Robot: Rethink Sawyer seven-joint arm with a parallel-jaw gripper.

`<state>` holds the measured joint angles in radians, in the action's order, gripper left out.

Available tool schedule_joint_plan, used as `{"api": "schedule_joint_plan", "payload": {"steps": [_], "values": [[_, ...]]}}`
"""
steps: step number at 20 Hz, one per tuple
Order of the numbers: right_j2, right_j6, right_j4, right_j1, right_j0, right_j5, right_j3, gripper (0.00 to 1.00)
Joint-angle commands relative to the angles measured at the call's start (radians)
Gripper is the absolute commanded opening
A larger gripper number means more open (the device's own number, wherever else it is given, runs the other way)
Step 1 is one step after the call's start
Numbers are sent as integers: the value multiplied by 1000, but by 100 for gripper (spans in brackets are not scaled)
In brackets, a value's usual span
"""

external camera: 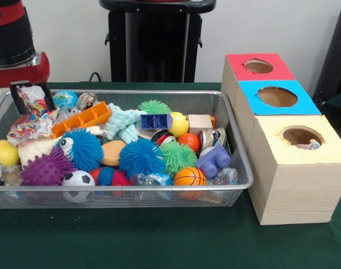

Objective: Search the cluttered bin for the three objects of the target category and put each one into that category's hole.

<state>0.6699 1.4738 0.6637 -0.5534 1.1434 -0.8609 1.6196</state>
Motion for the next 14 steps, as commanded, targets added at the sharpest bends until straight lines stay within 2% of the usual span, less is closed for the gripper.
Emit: {"api": "schedule_joint_plan", "payload": {"steps": [1,10,14], "values": [[-12,-228,100,65,41,67,100,100],[-59,-108,179,127,57,181,171,100],[-79,-84,204,153,59,228,182,100]]}}
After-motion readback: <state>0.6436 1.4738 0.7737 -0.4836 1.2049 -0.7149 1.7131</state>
